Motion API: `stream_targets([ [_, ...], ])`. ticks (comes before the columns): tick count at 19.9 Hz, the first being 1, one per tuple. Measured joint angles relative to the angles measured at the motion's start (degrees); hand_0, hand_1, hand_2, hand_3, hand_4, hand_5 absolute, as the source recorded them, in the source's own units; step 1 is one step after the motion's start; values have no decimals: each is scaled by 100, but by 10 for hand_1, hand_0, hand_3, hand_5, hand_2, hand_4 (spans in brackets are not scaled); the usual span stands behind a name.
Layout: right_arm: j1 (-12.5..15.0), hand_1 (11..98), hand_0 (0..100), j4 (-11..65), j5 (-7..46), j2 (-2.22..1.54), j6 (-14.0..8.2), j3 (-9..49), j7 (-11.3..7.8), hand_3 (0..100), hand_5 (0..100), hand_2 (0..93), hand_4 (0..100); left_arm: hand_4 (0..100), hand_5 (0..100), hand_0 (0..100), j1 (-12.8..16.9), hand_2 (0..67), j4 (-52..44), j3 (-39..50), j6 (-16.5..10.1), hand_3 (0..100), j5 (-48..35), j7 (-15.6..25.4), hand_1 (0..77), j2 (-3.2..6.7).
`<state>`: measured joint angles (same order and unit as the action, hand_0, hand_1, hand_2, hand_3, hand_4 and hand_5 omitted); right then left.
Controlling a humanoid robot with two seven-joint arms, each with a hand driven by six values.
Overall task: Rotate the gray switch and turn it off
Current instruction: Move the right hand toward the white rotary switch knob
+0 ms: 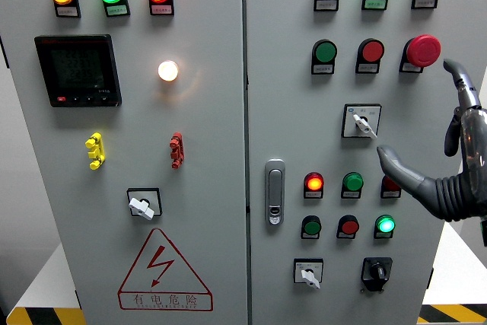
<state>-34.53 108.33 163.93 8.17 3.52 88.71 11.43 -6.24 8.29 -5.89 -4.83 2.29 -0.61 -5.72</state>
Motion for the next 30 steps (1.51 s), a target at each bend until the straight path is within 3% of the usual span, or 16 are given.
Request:
stream_targets([
  [3, -29, 370, 0, -9, -14, 1, 1, -3, 8, 933, 943, 192, 1000, 119, 123, 336, 0, 123, 1, 0, 0, 223, 0, 0, 0, 0],
  [8, -119, 372, 0, -71, -122, 31, 51, 2, 108, 931, 942, 380, 1000, 119, 123, 337, 0, 123, 2, 0, 0, 223, 0, -2, 0, 1],
  [13, -300, 382, 0, -244, -405, 61, 123, 3, 440, 930, 944, 512, 1000, 119, 123, 337, 0, 123, -3, 0, 0, 223, 0, -2, 0, 1],
  [20, -401, 400, 0, -414, -526, 62, 209, -1, 621, 925, 949, 596, 1000, 119, 123, 336, 0, 123, 1, 0, 0, 222, 0, -2, 0, 2],
  [30, -724, 386, 0, -970, -676, 62, 199, -76, 854, 918, 953, 623, 1000, 119, 123, 337, 0, 123, 0, 0, 0, 223, 0, -1, 0, 0],
])
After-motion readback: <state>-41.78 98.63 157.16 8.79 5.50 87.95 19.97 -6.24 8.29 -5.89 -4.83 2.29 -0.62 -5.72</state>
